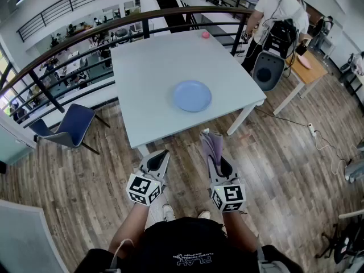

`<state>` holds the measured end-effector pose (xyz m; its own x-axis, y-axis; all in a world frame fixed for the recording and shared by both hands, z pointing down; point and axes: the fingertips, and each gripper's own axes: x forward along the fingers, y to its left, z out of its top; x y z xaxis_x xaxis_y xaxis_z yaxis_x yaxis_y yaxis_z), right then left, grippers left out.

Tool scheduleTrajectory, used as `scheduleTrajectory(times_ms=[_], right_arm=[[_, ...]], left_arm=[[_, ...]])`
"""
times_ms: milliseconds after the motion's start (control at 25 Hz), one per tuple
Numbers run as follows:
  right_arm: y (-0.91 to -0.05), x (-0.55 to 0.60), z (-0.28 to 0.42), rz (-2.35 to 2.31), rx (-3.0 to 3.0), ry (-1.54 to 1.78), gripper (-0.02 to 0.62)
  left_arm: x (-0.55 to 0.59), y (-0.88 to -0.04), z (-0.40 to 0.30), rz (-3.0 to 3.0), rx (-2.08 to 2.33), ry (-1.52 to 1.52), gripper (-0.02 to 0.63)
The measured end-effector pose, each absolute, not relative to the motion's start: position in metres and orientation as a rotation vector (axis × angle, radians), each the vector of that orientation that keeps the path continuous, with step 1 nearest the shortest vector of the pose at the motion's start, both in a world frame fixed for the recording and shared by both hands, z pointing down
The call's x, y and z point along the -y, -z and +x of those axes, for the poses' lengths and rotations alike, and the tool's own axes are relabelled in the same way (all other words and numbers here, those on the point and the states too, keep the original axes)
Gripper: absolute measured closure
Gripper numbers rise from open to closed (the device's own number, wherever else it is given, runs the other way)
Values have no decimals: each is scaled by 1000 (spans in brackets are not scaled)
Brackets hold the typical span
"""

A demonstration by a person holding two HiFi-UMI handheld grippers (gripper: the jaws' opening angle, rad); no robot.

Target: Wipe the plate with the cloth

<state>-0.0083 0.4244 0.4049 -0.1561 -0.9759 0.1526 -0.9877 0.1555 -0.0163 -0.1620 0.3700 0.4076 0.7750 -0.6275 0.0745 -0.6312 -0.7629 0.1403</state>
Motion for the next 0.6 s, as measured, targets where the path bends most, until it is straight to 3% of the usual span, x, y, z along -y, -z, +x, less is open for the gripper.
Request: scheduleTrajectory(times_ms=[600], right_arm=[[-411, -419, -29, 2033, 2272, -204, 488]], left_arm=[[-361, -409, -177, 2865, 920, -40, 592]])
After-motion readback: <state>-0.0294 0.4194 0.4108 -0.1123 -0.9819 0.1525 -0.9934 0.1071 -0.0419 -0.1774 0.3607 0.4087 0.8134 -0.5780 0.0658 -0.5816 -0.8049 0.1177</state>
